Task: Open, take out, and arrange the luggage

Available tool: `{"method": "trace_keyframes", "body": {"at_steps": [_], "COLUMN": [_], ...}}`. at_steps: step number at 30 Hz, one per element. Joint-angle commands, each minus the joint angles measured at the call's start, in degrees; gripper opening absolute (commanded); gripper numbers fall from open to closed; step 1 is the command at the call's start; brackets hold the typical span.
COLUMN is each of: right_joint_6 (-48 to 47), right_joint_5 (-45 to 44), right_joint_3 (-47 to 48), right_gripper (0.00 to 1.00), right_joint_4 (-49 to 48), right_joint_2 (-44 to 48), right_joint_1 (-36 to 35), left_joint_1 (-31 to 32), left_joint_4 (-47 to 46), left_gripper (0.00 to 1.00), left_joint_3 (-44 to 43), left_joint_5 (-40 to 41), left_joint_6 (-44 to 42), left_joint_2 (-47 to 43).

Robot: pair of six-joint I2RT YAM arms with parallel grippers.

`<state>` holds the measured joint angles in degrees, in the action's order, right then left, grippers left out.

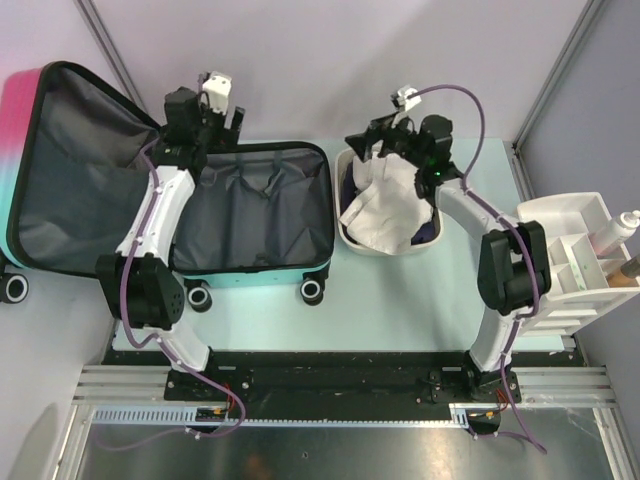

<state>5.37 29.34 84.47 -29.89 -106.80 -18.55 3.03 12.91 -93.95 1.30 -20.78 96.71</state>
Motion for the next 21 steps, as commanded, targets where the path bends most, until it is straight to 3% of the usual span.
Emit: {"method": "trace_keyframes", "body": {"at_steps": [1,3,7,10,14,21], "right_joint_6": [-2.6,-3.2,-4.2,-4.7,-5.2,-8.3], "right_joint_5": [-5.2,-5.0,-5.6,-5.9,-7.1,-8.2], "right_joint_3": [4.9,6.0,6.5,4.0,-2.9,-5.1], "right_gripper": [1.0,1.0,1.0,1.0,1.0,1.0], "right_joint_4": [20.2,25.8,40.4,45.8,46.9,47.1], "right_joint_2": [6.5,7.6,8.5,9.7,13.4,17.3], "right_joint_1": [3.8,6.6,10.6,13.4,15.7,15.7], "left_joint_1": [4.1,5.0,5.8,5.8,6.1,7.4], "left_joint_4": [17.3,21.4,25.0,26.1,26.0,25.5], "left_gripper": [1.0,1.0,1.0,1.0,1.0,1.0], "left_joint_3": [-7.7,-8.5,-7.9,-7.0,-6.0,-7.4], "left_joint_5": [-8.4,-13.1,-14.7,-16.2,-16.2,-12.5], "left_joint_6": [5.8,5.7,10.9,13.8,15.6,15.4], "left_joint_2": [2.2,3.0,5.9,7.0,7.5,6.7]}}
